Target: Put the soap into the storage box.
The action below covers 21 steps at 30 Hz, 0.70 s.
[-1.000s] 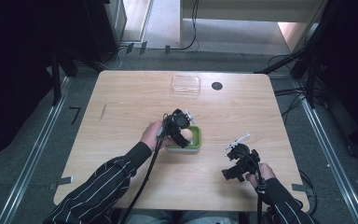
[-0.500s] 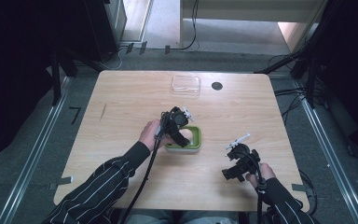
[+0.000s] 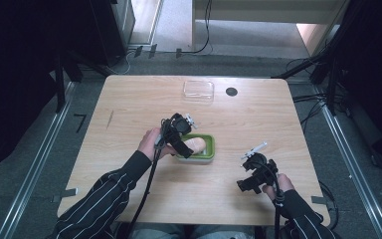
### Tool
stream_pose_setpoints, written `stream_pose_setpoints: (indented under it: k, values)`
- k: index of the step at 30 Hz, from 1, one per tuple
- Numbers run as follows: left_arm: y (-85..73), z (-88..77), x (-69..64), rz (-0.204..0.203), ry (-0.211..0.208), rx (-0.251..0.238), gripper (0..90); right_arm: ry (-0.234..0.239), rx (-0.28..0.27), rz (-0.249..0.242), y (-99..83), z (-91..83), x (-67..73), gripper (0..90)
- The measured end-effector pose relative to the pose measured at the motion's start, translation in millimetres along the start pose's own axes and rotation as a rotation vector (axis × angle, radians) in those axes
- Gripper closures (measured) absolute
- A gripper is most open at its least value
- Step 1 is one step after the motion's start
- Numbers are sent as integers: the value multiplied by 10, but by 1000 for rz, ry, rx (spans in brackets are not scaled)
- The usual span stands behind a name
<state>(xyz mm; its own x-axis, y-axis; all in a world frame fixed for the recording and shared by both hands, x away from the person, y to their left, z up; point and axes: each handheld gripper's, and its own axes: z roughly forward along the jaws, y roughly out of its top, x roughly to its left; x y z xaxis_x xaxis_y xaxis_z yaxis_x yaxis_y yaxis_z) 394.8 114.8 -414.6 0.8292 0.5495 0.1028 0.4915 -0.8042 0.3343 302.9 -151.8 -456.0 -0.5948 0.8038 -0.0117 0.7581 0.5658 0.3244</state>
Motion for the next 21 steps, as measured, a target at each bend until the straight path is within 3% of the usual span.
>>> stream_pose_setpoints:
  k: [12, 21]
  values:
    - [-258, -173, -35, -9, 1, 4, 82, 2, 0, -1, 1, -2, 3, 141]
    - [-458, -168, -74, -7, 11, 33, 82, 3, -1, -4, -1, -2, 2, 141]
